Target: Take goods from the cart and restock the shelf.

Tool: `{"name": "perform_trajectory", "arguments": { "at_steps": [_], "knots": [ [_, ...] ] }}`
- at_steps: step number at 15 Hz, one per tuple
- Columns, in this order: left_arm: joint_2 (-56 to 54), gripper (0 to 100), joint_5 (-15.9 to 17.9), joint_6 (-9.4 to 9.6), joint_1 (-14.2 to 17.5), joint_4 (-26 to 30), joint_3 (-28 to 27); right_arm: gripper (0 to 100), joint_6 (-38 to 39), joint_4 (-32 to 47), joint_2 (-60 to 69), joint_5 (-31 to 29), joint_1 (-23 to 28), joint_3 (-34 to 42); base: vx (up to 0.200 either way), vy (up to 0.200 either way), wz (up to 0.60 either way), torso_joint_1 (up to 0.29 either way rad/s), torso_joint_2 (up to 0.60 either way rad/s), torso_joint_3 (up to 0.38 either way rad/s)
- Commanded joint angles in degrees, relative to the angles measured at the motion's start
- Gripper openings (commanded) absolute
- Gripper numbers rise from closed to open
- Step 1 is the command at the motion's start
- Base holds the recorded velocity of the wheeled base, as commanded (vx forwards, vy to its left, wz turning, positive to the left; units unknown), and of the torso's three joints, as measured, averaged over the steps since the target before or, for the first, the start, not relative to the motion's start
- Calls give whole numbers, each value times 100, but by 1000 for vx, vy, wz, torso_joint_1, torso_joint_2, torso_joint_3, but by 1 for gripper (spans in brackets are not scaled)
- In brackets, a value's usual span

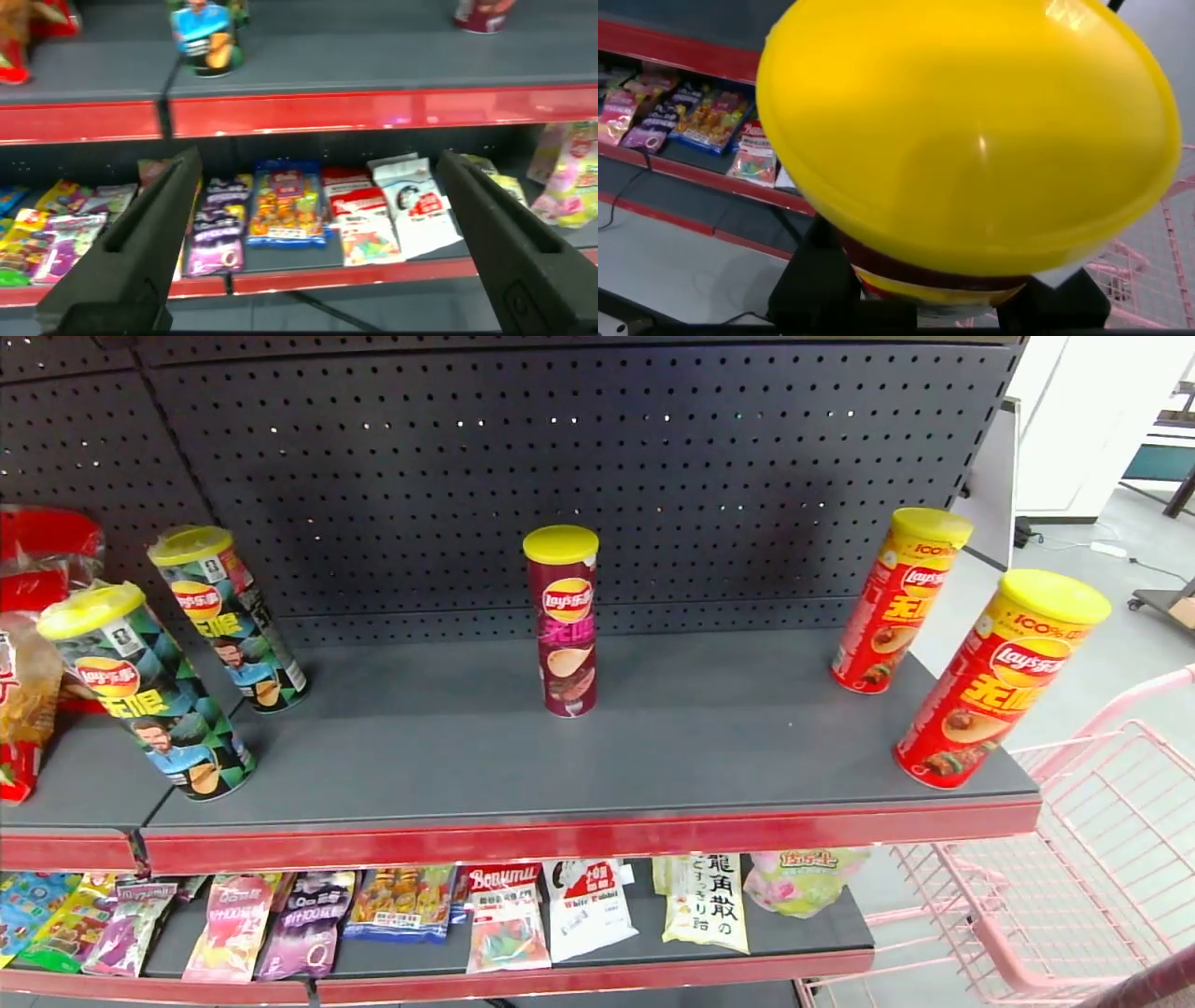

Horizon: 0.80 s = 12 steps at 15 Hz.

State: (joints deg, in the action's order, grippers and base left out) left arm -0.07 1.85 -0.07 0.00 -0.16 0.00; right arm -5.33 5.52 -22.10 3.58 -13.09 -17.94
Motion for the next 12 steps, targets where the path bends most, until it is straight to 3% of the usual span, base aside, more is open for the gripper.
{"name": "perform_trajectory", "arguments": {
  "at_steps": [1, 3, 11, 12],
  "knots": [
    [7, 100, -1, -1, -9, -2, 0, 0, -3, -7, 4, 11, -9, 1, 0, 0, 0, 0, 0, 0],
    [7, 100, -1, -1, -9, -2, 0, 0, -3, -16, -40, 222, -35, -60, 0, 0, 0, 0, 0, 0],
    [7, 100, -1, -1, 0, -2, 0, 0, -3, -51, -813, 696, -35, -596, 200, 0, 0, 0, 1, 2],
    [7, 100, -1, -10, -9, -2, 0, 0, -3, -51, -901, 811, -35, -675, 0, 0, 0, 0, 0, 0]
  ]
}}
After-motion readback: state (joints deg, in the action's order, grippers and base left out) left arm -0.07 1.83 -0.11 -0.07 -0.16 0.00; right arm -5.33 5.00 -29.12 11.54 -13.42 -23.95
